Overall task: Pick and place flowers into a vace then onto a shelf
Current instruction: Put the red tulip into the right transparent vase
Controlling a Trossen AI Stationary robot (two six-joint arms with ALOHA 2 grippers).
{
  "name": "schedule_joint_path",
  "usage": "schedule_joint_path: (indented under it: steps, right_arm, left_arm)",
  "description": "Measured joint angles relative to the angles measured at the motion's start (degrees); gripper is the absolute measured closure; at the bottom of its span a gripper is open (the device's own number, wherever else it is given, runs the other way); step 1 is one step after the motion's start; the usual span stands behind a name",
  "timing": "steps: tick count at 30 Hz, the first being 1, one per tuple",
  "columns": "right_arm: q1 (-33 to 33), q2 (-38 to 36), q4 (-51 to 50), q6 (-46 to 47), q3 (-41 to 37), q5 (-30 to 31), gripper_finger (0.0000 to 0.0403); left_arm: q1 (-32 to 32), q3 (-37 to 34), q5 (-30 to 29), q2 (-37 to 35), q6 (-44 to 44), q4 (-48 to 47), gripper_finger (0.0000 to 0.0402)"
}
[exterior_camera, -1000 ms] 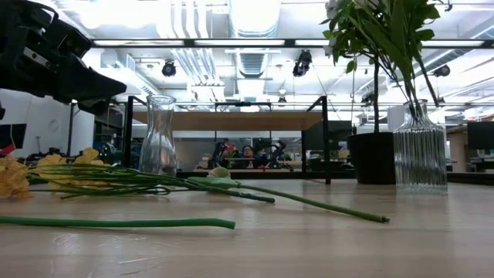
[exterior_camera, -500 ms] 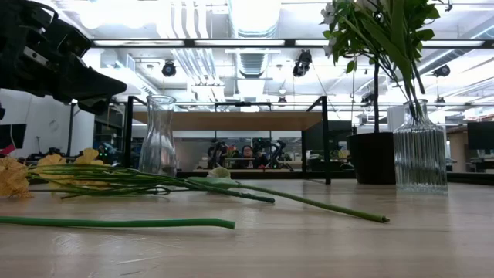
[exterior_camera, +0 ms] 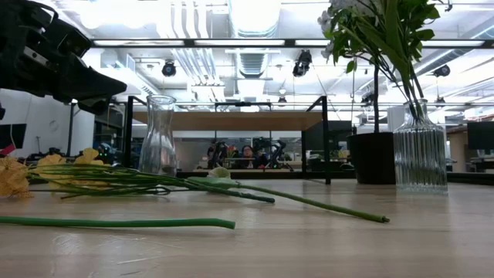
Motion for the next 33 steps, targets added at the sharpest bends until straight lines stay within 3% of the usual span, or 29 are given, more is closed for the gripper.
schedule_joint_path:
  steps: [10, 21, 33]
  right_arm:
    - [-1.2, 0.3, 2.0, -1.0, -2.4, -3.6, 0.0391]
    - [-2.0, 0.3, 10.7, -6.0, -4.9, -6.3, 0.0391]
    - [-2.0, 0.3, 10.7, -2.3, -5.5, -7.1, 0.0391]
  left_arm:
    - [0.0, 0.0, 0.0, 0.0, 0.0, 0.0, 0.0402]
    - [0.0, 0.0, 0.0, 0.0, 0.0, 0.0, 0.0402]
    - [0.0, 0.0, 0.0, 0.0, 0.0, 0.0, 0.0402]
